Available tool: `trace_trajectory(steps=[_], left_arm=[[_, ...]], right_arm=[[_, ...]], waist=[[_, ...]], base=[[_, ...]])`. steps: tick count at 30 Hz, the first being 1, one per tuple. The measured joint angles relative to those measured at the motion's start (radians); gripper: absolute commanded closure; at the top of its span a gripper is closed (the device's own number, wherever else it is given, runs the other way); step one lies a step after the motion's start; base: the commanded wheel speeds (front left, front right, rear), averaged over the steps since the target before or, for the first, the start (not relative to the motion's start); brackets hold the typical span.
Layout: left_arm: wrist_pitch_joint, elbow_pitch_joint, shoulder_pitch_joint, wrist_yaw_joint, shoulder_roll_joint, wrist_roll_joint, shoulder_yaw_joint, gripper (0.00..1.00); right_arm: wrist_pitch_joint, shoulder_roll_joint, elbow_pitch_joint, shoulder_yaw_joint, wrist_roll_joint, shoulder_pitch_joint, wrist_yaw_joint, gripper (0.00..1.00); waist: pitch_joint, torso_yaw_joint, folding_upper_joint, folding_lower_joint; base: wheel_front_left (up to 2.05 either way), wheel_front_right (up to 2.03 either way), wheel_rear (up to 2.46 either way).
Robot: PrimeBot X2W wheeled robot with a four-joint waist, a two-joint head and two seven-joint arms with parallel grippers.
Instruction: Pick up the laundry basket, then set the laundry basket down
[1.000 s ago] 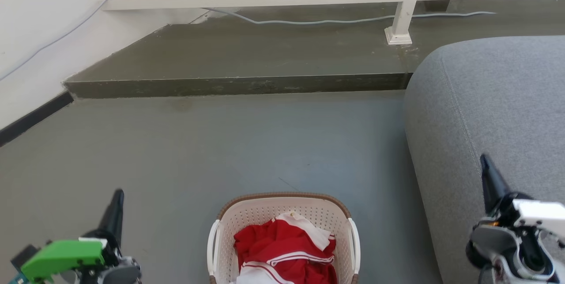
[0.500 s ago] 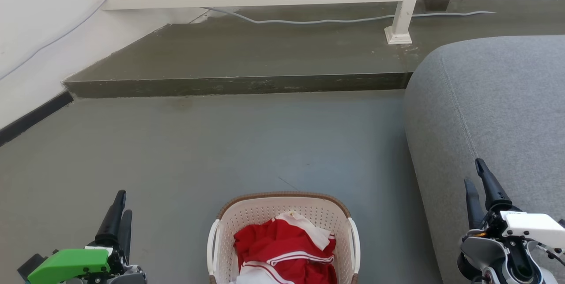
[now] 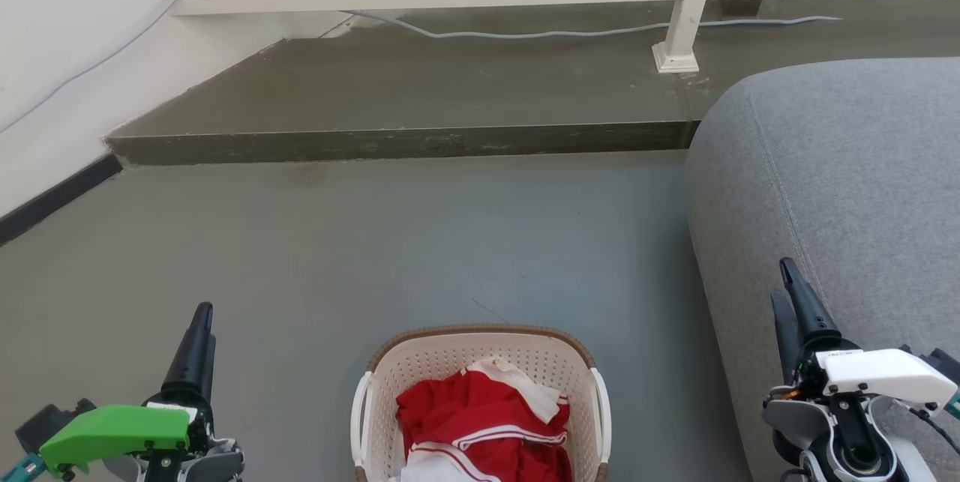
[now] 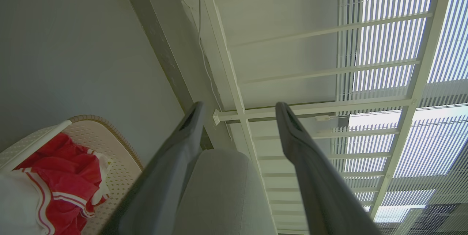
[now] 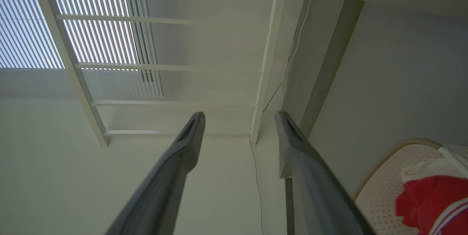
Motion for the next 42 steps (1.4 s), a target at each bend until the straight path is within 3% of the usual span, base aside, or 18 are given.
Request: trace_trajectory(steps=[20, 42], left_arm=[[-0.111, -0.038, 0.0, 0.0, 0.091, 0.283, -0.126, 0.0], [-0.184, -0.055, -0.002, 0.0, 0.118, 0.63, -0.158, 0.0]], right_arm=[[-0.068, -0.002, -0.033, 0.053, -0.273, -0.017, 0.001, 0.0], [-0.137, -0.012, -0.041, 0.129, -0.66, -0.031, -0.027, 0.0]], waist=[[0.003, -0.008, 0.0, 0.0], [0.003, -0.009, 0.0, 0.0]], base=[[0.0, 0.0, 0.0], [0.0, 0.0, 0.0]])
